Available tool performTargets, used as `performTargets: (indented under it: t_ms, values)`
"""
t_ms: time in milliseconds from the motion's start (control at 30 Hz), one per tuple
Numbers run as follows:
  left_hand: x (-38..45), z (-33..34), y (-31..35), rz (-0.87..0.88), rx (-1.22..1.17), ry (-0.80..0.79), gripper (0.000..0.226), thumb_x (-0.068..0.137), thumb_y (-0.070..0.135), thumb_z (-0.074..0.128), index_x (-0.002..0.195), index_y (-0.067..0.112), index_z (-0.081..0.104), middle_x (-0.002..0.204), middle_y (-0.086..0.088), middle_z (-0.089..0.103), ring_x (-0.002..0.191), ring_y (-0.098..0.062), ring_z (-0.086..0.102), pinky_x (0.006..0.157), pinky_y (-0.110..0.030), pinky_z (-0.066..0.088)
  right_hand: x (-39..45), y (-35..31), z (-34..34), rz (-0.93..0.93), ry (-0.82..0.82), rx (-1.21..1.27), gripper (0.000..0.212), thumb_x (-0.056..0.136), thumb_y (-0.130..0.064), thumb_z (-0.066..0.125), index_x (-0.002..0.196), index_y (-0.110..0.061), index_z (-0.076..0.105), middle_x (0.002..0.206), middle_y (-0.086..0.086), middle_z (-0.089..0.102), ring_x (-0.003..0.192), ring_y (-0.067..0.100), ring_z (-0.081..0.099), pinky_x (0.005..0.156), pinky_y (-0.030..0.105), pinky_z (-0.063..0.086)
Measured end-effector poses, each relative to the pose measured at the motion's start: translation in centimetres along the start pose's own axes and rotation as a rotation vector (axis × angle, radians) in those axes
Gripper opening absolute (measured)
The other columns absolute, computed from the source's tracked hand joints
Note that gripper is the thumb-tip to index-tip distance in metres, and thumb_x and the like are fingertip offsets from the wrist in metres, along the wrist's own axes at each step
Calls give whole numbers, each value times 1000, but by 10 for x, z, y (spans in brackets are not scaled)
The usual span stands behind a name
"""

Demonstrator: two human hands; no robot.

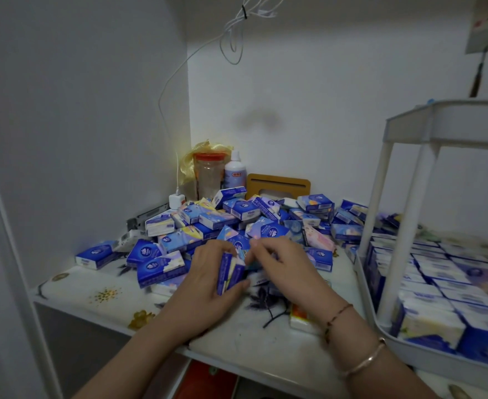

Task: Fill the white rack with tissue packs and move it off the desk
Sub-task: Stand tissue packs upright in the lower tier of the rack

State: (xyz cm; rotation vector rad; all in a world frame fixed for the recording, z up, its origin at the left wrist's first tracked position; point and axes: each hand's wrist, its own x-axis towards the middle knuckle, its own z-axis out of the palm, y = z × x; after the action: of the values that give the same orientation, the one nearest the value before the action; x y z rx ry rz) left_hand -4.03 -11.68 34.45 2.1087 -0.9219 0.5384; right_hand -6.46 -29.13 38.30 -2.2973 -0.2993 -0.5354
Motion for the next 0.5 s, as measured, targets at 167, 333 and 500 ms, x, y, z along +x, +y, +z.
performTargets:
  t_ms: [167,333,500]
  values:
    - [1,-2,-3,-88,-88,-57,51,82,41,69,115,49,31,112,26,40,105,-2,48,81,-25,46,0,13,-11,48,39,-318,18,83,-36,59,99,-30,57,99,-13,55,107,14,46,93,37,41]
    - [4,-4,1,-143,-209,-87,51,74,50,71,117,47,44,116,22,45,104,5,53,82,-19,50,-1,22,-3,49,-205,-489,59,75,-58,64,125,-35,44,124,-10,46,113,15,47,93,36,42]
    - [7,-5,-2,-207,-293,-58,69,71,37,81,125,48,40,127,18,50,108,2,56,86,-17,49,-2,17,-5,1,-37,-477,27,87,-43,58,110,-29,57,107,-8,63,98,15,58,79,33,47]
